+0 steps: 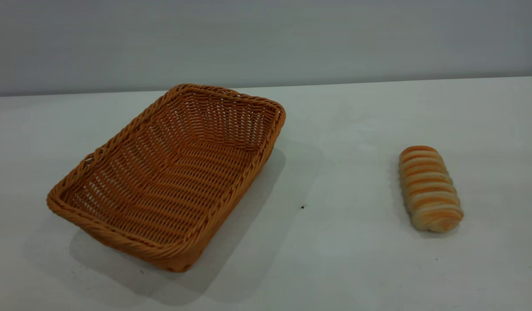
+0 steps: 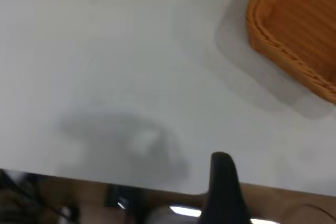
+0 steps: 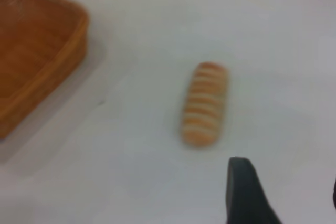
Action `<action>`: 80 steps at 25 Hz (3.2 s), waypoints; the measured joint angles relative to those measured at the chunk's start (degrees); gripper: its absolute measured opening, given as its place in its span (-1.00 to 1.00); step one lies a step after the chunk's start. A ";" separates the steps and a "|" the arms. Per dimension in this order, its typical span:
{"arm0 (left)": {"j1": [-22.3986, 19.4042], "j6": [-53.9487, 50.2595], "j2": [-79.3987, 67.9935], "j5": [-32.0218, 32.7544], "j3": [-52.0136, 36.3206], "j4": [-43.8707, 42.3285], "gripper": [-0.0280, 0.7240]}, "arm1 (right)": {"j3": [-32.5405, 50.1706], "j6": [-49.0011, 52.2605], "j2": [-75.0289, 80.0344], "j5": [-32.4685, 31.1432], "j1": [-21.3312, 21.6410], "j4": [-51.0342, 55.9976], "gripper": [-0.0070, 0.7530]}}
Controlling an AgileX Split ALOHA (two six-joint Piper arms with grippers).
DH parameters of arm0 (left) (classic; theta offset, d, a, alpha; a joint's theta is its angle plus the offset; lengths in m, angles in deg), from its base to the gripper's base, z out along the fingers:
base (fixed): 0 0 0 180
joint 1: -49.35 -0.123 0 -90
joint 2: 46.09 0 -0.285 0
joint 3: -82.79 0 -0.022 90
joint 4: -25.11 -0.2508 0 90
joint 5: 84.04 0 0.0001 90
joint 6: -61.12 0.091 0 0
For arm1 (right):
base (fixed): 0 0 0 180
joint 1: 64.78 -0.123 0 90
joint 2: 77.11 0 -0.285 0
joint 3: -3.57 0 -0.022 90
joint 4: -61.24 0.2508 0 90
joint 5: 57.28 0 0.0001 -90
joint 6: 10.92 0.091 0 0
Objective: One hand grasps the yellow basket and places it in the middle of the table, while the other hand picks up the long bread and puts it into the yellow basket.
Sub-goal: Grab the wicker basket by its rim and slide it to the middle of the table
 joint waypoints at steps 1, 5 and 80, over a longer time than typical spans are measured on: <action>0.00 -0.24 -3.36 -1.73 0.00 1.59 0.62 | -0.06 -3.80 3.09 1.80 0.00 4.02 0.19; 0.00 -0.36 -15.43 -9.62 0.06 7.83 0.62 | -0.06 -22.09 16.62 10.61 -3.27 22.26 0.19; 14.93 18.03 -82.31 -18.24 40.36 12.27 0.71 | -21.18 -42.40 82.26 22.98 -3.12 44.88 0.19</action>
